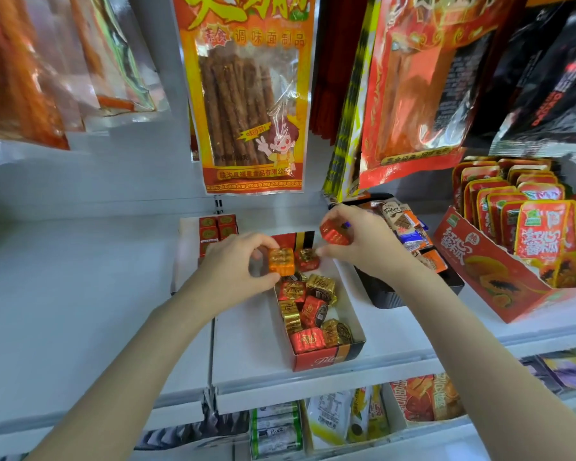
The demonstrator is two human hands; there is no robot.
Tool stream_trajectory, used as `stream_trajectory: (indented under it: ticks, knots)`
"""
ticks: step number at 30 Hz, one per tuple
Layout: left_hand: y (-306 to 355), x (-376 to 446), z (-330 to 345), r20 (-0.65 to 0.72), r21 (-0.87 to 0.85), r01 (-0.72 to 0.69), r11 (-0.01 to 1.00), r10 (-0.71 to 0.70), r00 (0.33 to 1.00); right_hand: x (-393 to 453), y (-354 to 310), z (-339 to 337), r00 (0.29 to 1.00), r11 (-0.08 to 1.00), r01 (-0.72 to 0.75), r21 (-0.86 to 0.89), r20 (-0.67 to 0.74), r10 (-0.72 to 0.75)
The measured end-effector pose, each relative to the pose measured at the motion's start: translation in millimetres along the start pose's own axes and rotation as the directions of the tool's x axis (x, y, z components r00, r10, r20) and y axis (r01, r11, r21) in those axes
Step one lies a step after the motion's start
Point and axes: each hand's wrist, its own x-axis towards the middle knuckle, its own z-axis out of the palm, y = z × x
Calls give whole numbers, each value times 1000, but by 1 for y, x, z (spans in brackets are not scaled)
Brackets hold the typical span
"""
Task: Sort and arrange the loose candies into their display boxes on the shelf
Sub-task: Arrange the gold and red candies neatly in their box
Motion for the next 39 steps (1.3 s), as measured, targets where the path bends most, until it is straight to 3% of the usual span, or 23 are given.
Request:
stream_trajectory:
  ticks: [6,13,15,17,19,22,24,26,29,36,39]
  knots:
    - [-7,-3,-8,-129,-27,64,998,-67,989,19,-2,28,984,934,127,-334,164,-76]
    - [-8,-2,-7,-110,-47,43,998,-48,993,17,1,32,978,860,190,-473,168,-124]
    - [-7,0,-8,-111,-55,32,998,-38,993,16,2,20,988,911,131,-392,131,-85]
    - [-5,1,-8,-112,-49,23,999,-28,993,10,-3,2,993,977,73,-200,104,-52]
    - [-4,2,-7,-106,-14,16,1000,-18,994,0,-10,-11,966,995,42,-87,259,-18]
    - [-3,3,-2,-73,-20,4,1000,-5,997,-11,-11,-8,873,979,52,-197,484,51]
    - [-1,4,0,-70,-20,-1,1000,0,998,-13,-9,-9,880,985,46,-165,473,38]
    - [0,4,1,-68,-12,0,1000,-1,998,-9,-10,-11,941,991,49,-124,338,-4]
    - [0,4,2,-54,1,9,1000,-9,999,-7,-10,1,986,956,118,-267,146,-81]
    - [-2,4,1,-45,-31,26,999,-27,999,-8,-9,26,950,766,305,-567,236,-204]
    - [-2,5,0,-28,-39,37,999,-38,999,-5,-5,21,964,836,207,-508,251,-87]
